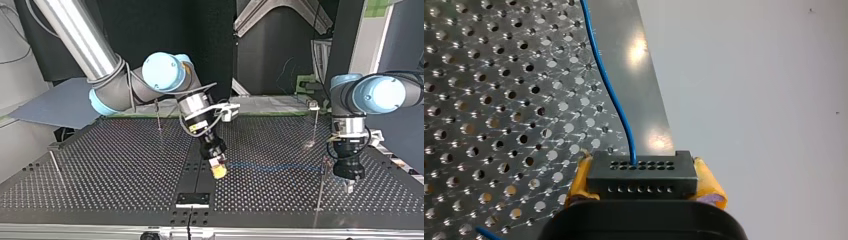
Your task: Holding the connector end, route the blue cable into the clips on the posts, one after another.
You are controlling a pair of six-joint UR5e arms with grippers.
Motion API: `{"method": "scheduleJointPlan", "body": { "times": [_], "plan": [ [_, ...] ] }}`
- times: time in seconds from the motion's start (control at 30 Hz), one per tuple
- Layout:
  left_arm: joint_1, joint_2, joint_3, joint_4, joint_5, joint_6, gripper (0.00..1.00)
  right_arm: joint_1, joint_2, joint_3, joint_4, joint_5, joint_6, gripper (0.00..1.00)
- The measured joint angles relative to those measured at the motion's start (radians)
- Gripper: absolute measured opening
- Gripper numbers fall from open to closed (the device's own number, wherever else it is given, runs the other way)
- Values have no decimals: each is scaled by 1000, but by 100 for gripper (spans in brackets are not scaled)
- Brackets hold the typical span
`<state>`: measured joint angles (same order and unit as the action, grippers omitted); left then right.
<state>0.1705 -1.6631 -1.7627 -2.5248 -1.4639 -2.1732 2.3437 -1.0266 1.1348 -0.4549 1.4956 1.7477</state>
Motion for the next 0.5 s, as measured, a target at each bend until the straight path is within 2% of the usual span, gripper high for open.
{"method": "scheduleJointPlan", "body": {
  "times": [0.33, 0.37, 0.5],
  "plan": [
    [2, -3, 1, -7, 2, -4, 0, -6, 2, -15, 22, 0, 2, 0],
    [2, -2, 1, -9, 2, -6, 6, -7, 2, -15, 25, 1, 1, 0],
    [0, -2, 1, -8, 18, -19, 6, -7, 2, -16, 40, 6, -4, 0]
  ]
}}
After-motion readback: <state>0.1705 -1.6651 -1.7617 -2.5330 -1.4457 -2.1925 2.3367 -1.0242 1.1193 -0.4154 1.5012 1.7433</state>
